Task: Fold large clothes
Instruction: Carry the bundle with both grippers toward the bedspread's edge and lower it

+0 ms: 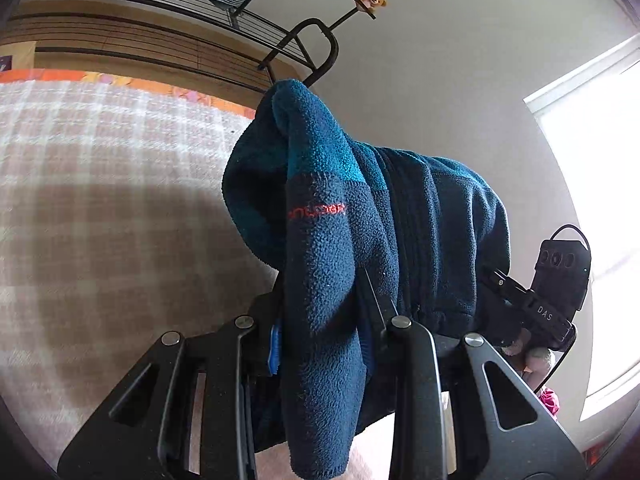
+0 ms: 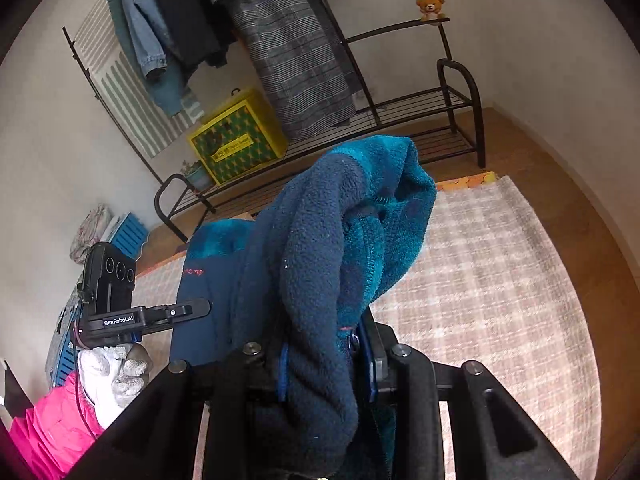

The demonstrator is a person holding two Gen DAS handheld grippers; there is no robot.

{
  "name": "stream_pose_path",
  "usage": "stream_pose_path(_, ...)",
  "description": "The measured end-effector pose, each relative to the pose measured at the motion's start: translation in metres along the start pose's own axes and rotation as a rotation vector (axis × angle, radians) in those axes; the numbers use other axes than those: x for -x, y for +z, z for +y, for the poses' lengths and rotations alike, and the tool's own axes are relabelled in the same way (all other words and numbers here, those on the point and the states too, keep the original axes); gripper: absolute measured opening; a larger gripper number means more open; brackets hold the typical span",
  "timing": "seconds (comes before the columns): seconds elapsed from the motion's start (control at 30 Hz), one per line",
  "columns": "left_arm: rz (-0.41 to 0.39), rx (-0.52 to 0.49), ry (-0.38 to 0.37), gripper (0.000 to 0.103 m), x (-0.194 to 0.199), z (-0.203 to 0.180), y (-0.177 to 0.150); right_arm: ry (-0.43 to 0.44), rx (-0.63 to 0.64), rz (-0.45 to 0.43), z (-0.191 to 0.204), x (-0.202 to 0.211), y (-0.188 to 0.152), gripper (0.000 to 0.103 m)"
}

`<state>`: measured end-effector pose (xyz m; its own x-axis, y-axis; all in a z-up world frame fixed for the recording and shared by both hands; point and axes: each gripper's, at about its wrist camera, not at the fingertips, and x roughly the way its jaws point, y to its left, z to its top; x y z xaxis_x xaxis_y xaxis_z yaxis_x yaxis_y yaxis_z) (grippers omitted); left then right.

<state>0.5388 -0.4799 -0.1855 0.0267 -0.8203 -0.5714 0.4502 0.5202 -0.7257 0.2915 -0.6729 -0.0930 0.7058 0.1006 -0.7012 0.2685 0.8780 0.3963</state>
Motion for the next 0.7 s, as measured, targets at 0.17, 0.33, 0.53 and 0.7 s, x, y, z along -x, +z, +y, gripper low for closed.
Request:
stream_pose_path(0.17,-0.018,-0.051,0.010,0.029,-0.058,-0.015,0.031,-0.060,0.026,-0.029,-0.031,-0.019,0.034,0.027)
stream_pose_path(0.33,-0.033,-0.057,0.013,0.029,-0.105,-0.018,0.054,-0.110,0.040,-0.043,-0.057,-0.044,0.058,0.027)
stream_pose_path(0.53,-0.036,-0.073,0.110,0.029,-0.120,0.003,0.052,-0.287,0.087,0.029,-0.091,-0.083,0.064,0.027)
stream_pose_path(0.7,0.011,0.013,0.152,0.042,-0.130,0.031,0.044,-0.474,-0.018,0.139,-0.143,-0.116,0.043,0.035)
